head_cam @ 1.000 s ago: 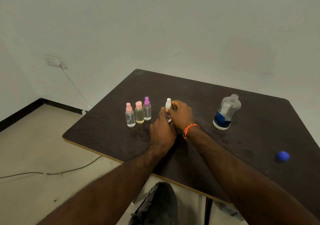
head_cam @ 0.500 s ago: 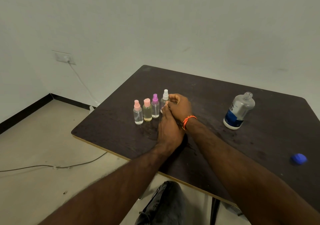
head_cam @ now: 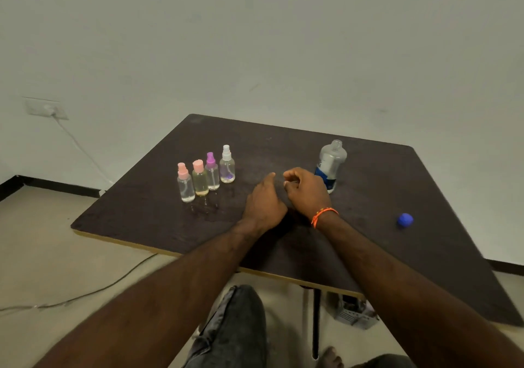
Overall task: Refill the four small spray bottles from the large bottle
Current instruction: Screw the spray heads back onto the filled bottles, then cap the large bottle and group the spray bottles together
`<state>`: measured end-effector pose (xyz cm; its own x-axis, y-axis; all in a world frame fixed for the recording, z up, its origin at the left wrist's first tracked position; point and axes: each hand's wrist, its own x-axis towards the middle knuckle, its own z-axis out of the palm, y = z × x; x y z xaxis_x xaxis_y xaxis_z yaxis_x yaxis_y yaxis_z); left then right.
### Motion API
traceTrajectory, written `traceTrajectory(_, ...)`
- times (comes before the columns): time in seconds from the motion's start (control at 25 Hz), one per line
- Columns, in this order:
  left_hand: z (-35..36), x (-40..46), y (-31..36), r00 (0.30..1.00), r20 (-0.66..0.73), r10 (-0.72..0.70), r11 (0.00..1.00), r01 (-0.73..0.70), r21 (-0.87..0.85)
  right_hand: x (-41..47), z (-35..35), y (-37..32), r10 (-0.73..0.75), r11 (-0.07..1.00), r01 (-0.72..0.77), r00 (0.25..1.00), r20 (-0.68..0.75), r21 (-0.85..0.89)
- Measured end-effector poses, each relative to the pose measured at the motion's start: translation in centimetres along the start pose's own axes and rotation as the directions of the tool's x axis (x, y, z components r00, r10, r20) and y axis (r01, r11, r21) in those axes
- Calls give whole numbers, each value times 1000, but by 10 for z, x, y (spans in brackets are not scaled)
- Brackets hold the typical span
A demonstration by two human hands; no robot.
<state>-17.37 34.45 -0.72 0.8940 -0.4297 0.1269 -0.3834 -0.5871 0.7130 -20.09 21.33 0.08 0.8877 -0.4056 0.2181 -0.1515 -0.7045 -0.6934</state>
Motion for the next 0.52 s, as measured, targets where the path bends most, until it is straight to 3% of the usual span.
traceTrajectory(0.12,16,10,23,991,123,47,993,-60,106,-19,-37,25,80,983,-94,993,-92,-158)
traceTrajectory(0.28,33,18,48,971,214,106,979,-140,151,-30,-77,54,201,940,-225,973,-114,-258)
traceTrajectory(0.52,45,60,61,980,189,69,998,-67,-17,-4,-106,66,241,959,-250,967,-80,-133)
